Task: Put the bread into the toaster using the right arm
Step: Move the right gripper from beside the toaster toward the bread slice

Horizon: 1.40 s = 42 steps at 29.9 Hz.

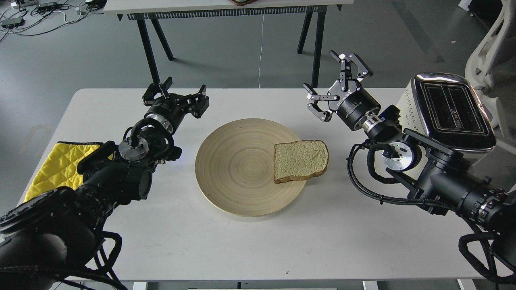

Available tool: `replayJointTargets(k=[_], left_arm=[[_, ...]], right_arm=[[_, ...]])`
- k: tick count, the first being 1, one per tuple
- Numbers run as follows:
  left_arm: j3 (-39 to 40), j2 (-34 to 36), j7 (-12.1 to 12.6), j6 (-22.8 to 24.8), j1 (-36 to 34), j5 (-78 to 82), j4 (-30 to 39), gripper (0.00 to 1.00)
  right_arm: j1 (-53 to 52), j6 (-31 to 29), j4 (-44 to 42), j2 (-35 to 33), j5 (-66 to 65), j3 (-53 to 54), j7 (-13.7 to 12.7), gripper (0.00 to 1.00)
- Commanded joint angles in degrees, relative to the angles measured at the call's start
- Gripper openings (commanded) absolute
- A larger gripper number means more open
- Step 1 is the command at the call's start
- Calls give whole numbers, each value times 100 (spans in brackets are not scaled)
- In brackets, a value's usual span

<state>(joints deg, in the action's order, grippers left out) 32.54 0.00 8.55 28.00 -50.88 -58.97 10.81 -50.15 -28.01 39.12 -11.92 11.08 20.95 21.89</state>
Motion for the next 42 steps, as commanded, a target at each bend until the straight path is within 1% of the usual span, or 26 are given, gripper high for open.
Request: replayJointTargets(k=[1, 4, 5, 16, 25, 29, 31, 35, 40, 42], left_arm=[[-2, 0, -46, 0, -1, 0, 0, 100], [-2, 0, -46, 0, -1, 0, 0, 100], [-2, 0, -11, 0, -1, 0, 0, 100], [-2, 0, -11, 0, -1, 0, 0, 100], [-2, 0, -11, 0, -1, 0, 0, 100], [-2, 0, -11, 0, -1, 0, 0, 100], [-2, 0, -11, 0, -1, 0, 0, 100], [-2, 0, -11, 0, -1, 0, 0, 100], [-2, 0, -11, 0, -1, 0, 0, 100], [-2, 0, -11, 0, -1, 0, 0, 100]], right_arm=[[5, 1, -1, 5, 0, 40, 0, 99], [14, 1, 8, 5, 0, 40, 0, 99], [14, 1, 8, 5, 0, 40, 0, 99], [-100, 1, 8, -21, -62, 32, 0, 99], [-355, 40, 34, -346, -333, 14, -18, 99], [-478, 427, 201, -504, -711, 5, -44, 99], [-522, 725, 280, -513, -948, -12, -114, 99], [-654, 1551, 605, -478, -1388, -161, -150, 99], [-803, 2517, 1211, -522, -1933, -697, -202, 99], [-839, 2878, 1300, -531, -2170, -951, -202, 99]])
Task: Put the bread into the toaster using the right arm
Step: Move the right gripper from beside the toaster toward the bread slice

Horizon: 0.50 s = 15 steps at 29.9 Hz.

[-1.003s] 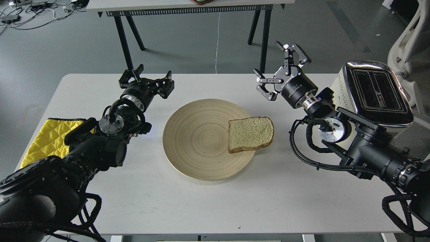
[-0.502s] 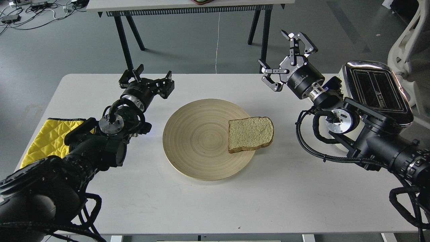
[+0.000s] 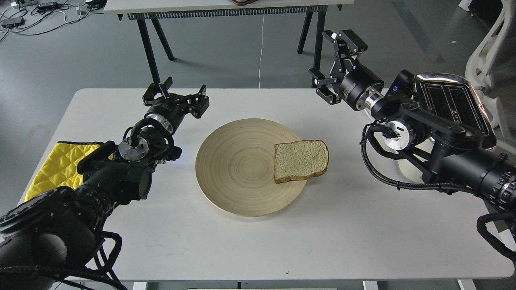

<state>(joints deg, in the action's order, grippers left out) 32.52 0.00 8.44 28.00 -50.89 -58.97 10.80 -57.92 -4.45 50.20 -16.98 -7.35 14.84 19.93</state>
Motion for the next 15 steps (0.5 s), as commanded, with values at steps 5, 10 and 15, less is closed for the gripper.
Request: replayJointTargets(k=[5, 10, 15], left_arm=[[0, 0, 0, 0, 0, 0, 1, 100], [0, 0, 0, 0, 0, 0, 1, 100], [0, 0, 0, 0, 0, 0, 1, 100]], right_arm=[[-176, 1199, 543, -401, -653, -982, -7, 99], [-185, 1350, 755, -832, -688, -1474, 2, 99], [-159, 1508, 728, -903, -741, -1852, 2, 99]])
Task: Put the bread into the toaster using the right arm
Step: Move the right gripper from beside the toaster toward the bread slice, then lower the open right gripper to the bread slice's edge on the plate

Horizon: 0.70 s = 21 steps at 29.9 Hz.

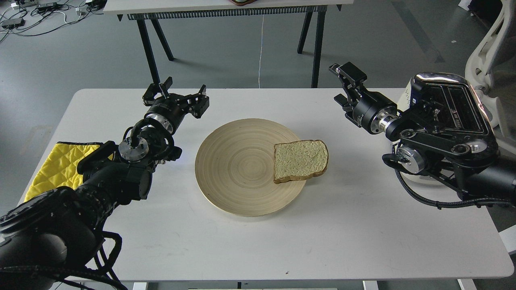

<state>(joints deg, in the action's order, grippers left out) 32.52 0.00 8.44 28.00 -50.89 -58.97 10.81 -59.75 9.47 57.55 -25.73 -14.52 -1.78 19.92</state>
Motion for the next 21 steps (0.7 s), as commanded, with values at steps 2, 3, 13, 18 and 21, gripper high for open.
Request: replayJointTargets(k=[2, 3, 13, 18, 21], left_arm=[[0, 0, 0, 0, 0, 0, 0, 100], [0, 0, 0, 0, 0, 0, 0, 100], [0, 0, 0, 0, 0, 0, 0, 100], [0, 0, 0, 0, 0, 0, 0, 100], [0, 0, 0, 0, 0, 0, 0, 100]], right_arm=[[51, 195, -7, -20, -25, -340, 3, 99], [59, 222, -7, -11, -25, -419, 3, 99], [147, 407, 20, 59, -33, -868, 3, 99], [209, 415, 90, 59, -139, -1035, 3, 98], [253, 424, 221, 59, -200, -1105, 3, 98]])
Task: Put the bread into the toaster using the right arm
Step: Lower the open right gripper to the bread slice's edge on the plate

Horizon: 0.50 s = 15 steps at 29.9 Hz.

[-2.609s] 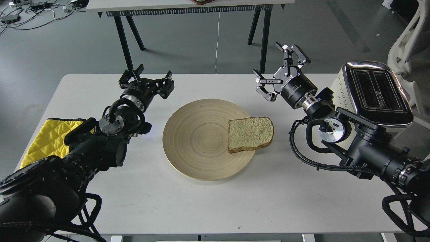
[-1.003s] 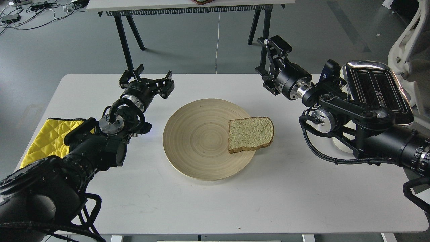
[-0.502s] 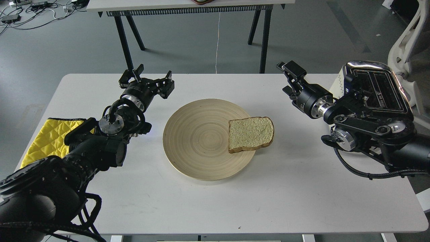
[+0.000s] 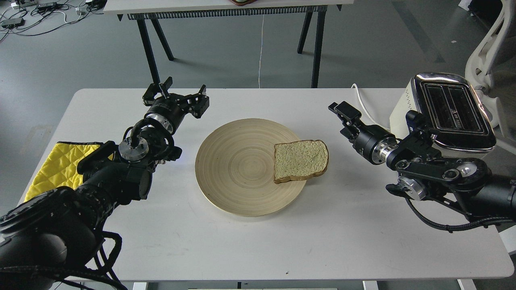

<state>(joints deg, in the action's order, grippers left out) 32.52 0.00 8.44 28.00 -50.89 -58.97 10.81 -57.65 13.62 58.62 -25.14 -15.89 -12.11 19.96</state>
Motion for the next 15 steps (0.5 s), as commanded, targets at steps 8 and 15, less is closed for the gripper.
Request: replayJointTargets(k=[8, 15], left_arm=[[0, 0, 0, 0, 0, 0, 0, 100], [0, 0, 0, 0, 0, 0, 0, 100]], right_arm=[[184, 281, 308, 35, -247, -292, -18, 97], [210, 334, 422, 62, -247, -327, -18, 93]])
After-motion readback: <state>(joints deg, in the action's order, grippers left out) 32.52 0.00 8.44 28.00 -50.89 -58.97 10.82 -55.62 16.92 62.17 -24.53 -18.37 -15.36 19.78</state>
